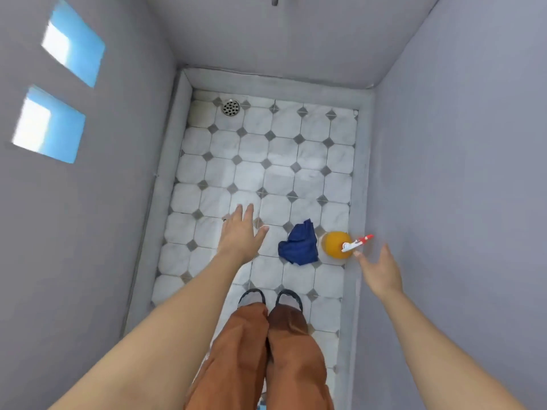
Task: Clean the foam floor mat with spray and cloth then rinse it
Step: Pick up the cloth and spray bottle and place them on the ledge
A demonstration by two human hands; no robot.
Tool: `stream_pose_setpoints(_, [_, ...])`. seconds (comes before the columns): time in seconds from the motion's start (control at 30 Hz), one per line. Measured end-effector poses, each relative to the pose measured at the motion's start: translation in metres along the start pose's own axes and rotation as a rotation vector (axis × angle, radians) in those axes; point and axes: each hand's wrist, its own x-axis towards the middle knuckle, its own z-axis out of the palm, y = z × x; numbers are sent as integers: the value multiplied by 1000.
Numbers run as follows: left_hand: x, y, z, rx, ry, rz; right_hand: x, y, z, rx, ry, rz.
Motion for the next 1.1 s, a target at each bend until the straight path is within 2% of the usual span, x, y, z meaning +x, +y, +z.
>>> stream_pose_setpoints(0.2, [125, -20, 159, 59, -110, 52, 114, 93, 132, 136, -17, 109])
stream_pose_setpoints(0.4, [223, -35, 284, 87, -189, 80, 194, 131, 211, 280, 222, -71])
stream_pose_setpoints(0.5, [253, -34, 323, 93, -218, 76, 220, 133, 224, 378, 319, -70])
stream_pose_setpoints(0.63, [273, -34, 352, 40, -256, 57, 235, 126, 230, 450, 415, -83])
stream_pose_setpoints(0.87, [269, -23, 366, -76, -215, -36, 232, 114, 234, 566, 495, -71])
stream_pose_setpoints(1.1, [238, -14, 321, -390, -296, -138, 209, 93, 214, 526, 370, -128])
